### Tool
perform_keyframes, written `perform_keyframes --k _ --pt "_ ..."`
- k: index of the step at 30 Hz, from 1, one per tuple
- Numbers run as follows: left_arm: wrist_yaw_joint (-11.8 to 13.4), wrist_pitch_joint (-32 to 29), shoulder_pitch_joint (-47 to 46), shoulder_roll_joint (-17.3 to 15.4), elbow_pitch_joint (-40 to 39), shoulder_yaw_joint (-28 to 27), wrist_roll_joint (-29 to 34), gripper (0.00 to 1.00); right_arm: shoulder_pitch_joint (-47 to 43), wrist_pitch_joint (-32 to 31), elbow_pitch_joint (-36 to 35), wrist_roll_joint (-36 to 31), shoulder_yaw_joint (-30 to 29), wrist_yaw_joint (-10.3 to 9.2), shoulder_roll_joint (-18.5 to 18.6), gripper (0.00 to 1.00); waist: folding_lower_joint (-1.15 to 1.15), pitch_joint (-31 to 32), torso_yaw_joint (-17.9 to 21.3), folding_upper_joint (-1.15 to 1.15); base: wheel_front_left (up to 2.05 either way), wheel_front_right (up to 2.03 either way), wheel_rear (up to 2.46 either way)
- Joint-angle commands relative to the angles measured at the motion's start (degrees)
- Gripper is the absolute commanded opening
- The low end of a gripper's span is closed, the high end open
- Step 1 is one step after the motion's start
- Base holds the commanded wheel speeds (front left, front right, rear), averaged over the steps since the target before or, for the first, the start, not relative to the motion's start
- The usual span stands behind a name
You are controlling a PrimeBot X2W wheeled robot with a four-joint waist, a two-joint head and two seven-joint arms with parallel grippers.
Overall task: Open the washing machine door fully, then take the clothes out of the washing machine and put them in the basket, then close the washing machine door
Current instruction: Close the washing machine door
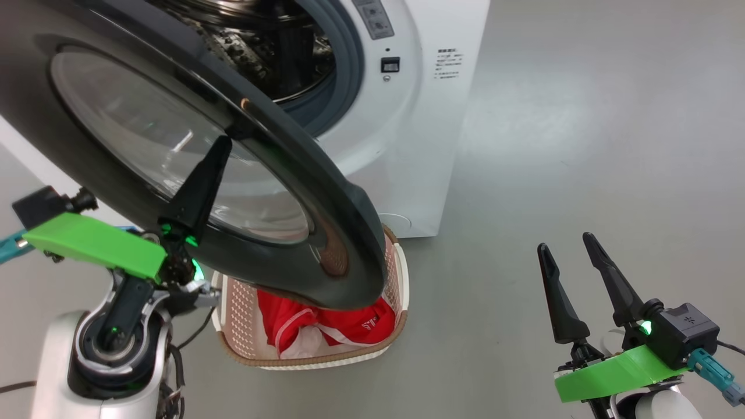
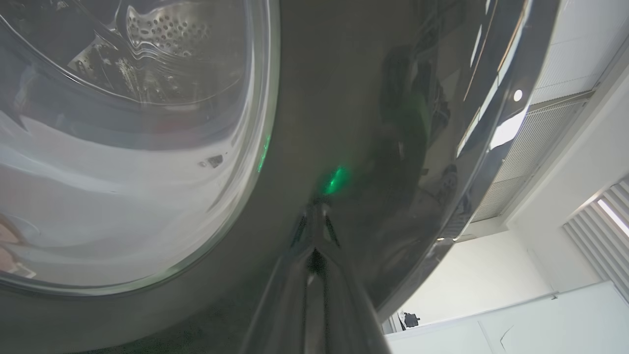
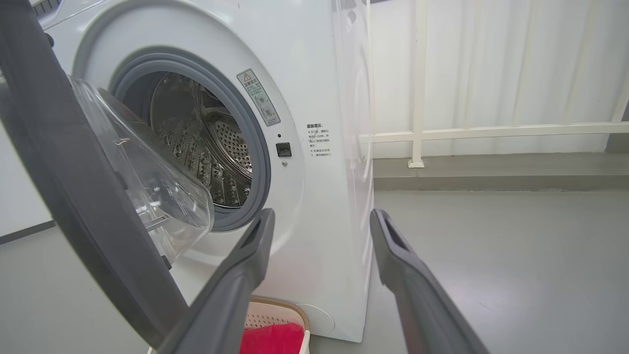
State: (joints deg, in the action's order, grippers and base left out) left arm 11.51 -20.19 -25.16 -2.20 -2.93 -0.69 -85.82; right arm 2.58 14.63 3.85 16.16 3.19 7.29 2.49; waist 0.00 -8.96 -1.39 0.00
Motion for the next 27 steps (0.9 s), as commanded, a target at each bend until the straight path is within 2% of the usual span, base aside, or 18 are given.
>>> perform_keyframes --k 1,11,27 --pt "-1.1 0.9 -3.1 -0.7 -0.9 -1.2 1.2 0.00 1.6 0.4 -1.6 0.0 1.6 0.20 0.4 1.00 0.00 -0.6 1.1 0.00 0.00 0.00 0.00" --pt "-3.7 5.1 -7.9 -0.7 5.0 -0.2 4.3 0.00 1.9 0.4 -1.7 -0.9 2.4 0.20 0.4 1.00 0.00 -1.8 4.4 0.00 0.00 0.00 0.00" --pt "-7.2 11.0 -16.2 -0.7 13.8 -0.8 2.6 0.00 2.1 0.4 -2.0 -1.0 3.3 0.20 0.4 1.00 0.00 -3.1 8.6 0.00 0.00 0.00 0.00"
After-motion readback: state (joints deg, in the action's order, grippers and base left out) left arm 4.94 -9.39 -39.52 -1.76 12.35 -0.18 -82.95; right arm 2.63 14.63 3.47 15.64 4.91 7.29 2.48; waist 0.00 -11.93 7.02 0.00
